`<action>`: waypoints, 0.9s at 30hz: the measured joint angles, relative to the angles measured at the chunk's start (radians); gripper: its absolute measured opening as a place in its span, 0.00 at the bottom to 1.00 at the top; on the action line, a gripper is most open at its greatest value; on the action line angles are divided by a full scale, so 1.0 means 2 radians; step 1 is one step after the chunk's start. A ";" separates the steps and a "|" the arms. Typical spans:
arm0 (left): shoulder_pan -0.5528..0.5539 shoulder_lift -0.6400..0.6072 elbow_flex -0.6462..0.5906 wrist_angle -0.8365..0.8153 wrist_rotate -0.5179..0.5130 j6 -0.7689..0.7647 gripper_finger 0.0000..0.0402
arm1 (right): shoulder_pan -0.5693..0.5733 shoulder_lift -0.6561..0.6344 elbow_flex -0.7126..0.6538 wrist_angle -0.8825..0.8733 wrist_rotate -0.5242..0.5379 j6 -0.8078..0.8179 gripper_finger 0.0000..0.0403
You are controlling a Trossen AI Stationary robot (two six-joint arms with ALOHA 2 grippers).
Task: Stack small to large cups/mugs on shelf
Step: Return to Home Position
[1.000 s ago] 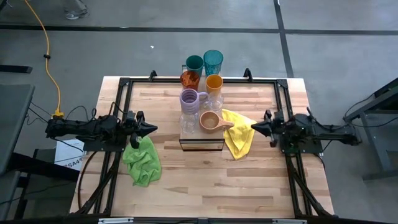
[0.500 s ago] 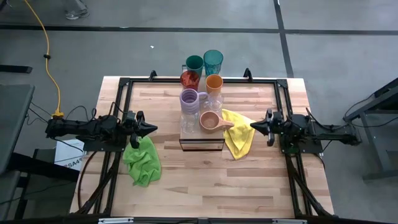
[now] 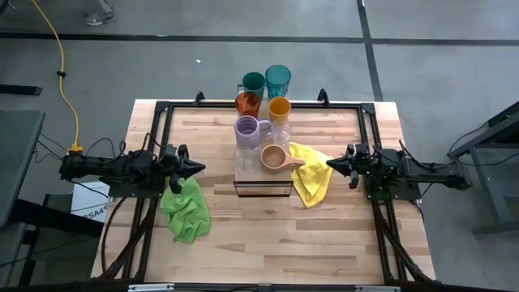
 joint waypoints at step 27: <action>0.000 -0.019 -0.001 -0.004 0.040 -0.001 0.00 | 0.011 0.004 0.000 0.000 -0.001 -0.001 0.00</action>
